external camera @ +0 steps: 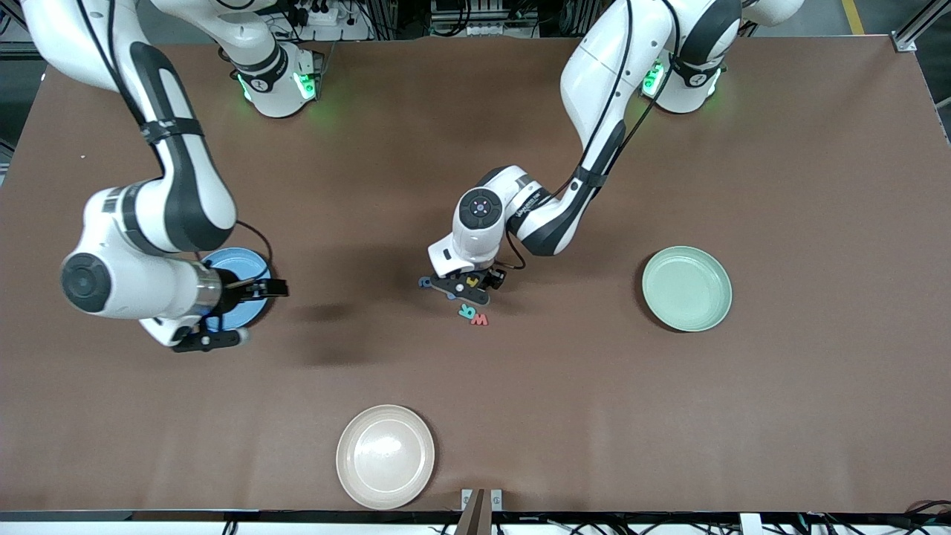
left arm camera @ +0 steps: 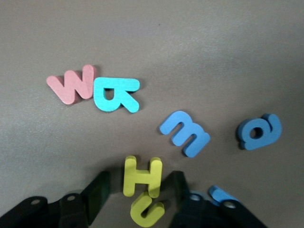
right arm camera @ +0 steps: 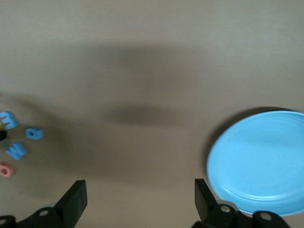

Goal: Sort upper and lower case letters into plates

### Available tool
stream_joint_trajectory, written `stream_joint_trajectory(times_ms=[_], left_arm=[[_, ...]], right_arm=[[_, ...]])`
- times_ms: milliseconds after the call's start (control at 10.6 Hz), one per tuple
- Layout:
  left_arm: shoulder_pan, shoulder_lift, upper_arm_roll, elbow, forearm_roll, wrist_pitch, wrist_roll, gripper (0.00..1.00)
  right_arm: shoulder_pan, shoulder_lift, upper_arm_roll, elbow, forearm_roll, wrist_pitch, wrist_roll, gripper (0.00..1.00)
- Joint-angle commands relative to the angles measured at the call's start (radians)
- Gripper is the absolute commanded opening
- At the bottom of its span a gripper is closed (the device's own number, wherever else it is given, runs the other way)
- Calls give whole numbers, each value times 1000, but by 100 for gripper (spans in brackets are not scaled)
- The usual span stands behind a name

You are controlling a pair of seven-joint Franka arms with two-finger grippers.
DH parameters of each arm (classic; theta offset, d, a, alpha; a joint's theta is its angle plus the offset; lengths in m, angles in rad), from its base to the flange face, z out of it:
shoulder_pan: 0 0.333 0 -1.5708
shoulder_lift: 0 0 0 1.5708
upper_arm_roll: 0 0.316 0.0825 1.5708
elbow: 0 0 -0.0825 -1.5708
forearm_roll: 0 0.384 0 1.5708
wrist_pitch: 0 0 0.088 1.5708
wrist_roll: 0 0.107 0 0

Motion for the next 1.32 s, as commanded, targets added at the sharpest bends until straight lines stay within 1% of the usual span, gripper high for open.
stream_joint_trajectory(times_ms=[0, 188, 282, 564, 846, 940, 1128, 1221], left_arm=[[-16, 22, 19, 26, -18, 6, -14, 56], [-16, 22, 19, 27, -18, 6, -16, 54], [-16, 22, 19, 26, -18, 6, -17, 50], [-16, 18, 19, 27, -20, 6, -57, 25], [-16, 6, 18, 26, -18, 5, -117, 4], [-16, -17, 19, 26, -15, -1, -141, 0], [3, -113, 24, 13, -18, -50, -175, 0], [45, -167, 28, 13, -12, -100, -177, 0]], right_arm=[[8, 18, -3, 8, 23, 4, 10, 100], [25, 27, -3, 10, 23, 13, 21, 100], [48, 33, -3, 8, 15, 50, 47, 100], [129, 58, -3, 10, 15, 103, 117, 100], [161, 79, -3, 13, 15, 137, 124, 100], [174, 90, -3, 14, 17, 154, 125, 100], [198, 111, -3, 22, 15, 200, 122, 100], [214, 123, -3, 33, 14, 211, 109, 100]])
